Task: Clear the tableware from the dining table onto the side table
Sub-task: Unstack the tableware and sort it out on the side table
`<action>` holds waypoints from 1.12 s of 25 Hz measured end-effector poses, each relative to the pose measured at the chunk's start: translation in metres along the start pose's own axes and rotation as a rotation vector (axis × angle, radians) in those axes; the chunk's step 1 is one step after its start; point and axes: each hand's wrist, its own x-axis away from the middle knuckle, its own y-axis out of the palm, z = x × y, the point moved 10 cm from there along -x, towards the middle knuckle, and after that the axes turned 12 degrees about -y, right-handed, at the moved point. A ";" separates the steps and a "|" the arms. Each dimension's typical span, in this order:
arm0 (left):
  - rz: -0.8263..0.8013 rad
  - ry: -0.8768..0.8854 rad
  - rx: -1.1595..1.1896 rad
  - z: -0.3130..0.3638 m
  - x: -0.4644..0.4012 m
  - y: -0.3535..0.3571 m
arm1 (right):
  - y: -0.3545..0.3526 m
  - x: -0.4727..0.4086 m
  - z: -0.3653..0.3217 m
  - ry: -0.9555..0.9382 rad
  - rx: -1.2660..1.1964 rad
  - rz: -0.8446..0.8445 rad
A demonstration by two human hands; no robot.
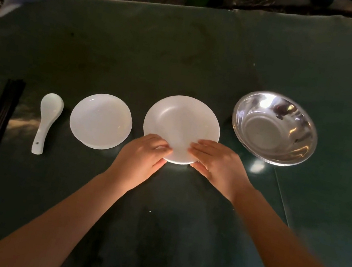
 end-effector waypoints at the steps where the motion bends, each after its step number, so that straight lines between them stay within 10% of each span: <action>1: -0.003 -0.011 -0.007 -0.002 -0.003 0.000 | 0.001 -0.003 0.003 0.011 -0.011 -0.004; 18: 0.213 -0.213 -0.030 -0.054 0.064 -0.074 | -0.010 -0.062 -0.054 0.054 -0.010 0.056; 28: 0.030 -0.168 -0.138 -0.129 0.054 -0.069 | 0.049 -0.132 -0.095 -0.041 -0.043 -0.164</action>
